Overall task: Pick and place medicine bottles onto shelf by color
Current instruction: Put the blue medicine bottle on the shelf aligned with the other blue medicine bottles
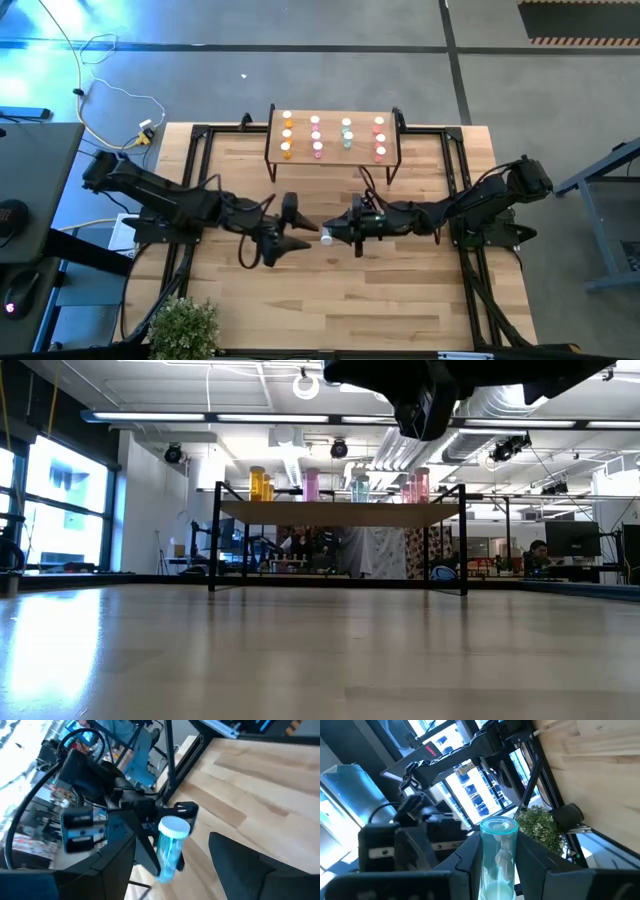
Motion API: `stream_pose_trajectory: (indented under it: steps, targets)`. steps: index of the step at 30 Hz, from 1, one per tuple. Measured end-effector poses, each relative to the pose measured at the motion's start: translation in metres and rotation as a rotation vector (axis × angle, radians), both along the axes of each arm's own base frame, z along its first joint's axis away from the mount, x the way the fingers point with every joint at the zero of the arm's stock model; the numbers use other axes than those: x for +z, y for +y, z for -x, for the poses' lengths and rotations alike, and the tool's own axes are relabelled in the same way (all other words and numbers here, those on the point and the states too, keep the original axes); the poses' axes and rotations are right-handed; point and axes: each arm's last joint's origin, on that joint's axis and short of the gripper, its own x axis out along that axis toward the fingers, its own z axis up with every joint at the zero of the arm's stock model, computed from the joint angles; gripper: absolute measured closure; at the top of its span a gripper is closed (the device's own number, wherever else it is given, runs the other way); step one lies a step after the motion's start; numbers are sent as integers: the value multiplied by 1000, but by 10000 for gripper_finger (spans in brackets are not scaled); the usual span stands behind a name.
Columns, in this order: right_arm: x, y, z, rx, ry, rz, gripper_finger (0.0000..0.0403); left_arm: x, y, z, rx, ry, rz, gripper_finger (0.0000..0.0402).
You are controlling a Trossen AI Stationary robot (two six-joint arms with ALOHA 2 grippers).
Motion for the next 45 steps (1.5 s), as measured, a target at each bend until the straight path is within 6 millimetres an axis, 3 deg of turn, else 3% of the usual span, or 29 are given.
stream_pose_trajectory:
  steps: [10,23,30,45]
  targets:
    - [2,1,0,21,-14,-11,318,-18,-4,-27,45,-47,-29,158]
    - [4,1,0,37,-42,-23,318,-21,-6,-33,30,-70,-10,162]
    - [5,1,0,37,-49,-25,318,-32,-7,-41,44,-55,-18,189]
    - [5,1,0,45,-52,-18,318,-26,-6,-40,65,-95,-11,230]
